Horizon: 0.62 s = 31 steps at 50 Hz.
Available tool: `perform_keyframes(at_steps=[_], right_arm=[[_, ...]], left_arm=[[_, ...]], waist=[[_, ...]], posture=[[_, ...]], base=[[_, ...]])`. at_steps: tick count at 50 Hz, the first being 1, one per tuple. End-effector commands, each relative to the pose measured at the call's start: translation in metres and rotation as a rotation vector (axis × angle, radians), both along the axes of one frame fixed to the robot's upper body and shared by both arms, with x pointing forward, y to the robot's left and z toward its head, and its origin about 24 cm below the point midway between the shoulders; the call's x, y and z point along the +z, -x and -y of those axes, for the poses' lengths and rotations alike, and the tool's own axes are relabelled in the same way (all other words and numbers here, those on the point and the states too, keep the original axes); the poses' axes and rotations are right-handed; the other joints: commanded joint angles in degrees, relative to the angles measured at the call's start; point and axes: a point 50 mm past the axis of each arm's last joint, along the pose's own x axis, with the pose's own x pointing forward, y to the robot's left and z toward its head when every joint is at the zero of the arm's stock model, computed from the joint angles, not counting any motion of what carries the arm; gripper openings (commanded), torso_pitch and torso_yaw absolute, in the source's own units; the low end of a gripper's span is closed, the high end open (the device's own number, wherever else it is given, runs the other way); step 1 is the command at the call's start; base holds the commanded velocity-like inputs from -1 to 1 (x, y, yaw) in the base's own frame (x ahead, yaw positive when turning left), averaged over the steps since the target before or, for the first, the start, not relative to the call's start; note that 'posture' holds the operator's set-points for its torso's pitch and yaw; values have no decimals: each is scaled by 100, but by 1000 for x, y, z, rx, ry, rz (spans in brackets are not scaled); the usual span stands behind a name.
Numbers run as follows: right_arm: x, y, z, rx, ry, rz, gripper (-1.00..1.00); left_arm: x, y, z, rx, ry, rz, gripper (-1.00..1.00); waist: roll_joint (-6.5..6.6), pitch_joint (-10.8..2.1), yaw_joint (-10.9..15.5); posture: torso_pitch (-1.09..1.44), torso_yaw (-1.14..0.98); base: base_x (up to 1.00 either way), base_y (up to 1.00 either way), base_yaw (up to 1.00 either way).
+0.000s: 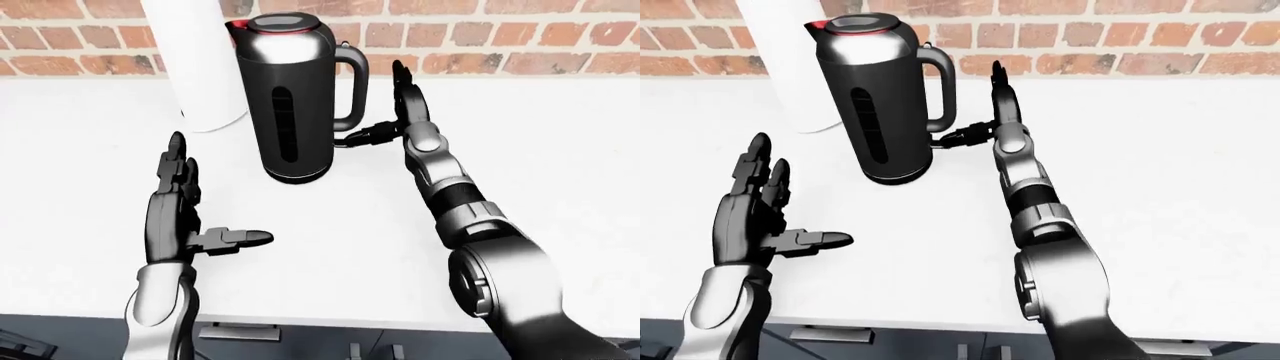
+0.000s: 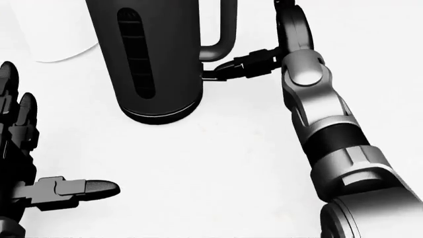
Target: Press down the lever to turn on the electric kettle.
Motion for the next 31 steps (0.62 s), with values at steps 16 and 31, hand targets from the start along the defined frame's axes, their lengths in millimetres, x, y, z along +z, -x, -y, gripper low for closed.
perform_keyframes(at_steps=[16, 31], right_arm=[[12, -1, -6, -56, 176, 75, 100], [-6, 1, -11, -24, 200, 30, 100]], left_arm=[[17, 6, 0, 0, -12, 96, 100], [16, 4, 0, 1, -19, 97, 100]], waist=[[8, -152, 21], [7, -201, 17]], posture=[[0, 0], [0, 0]], base=[[0, 0, 0], [0, 0, 0]])
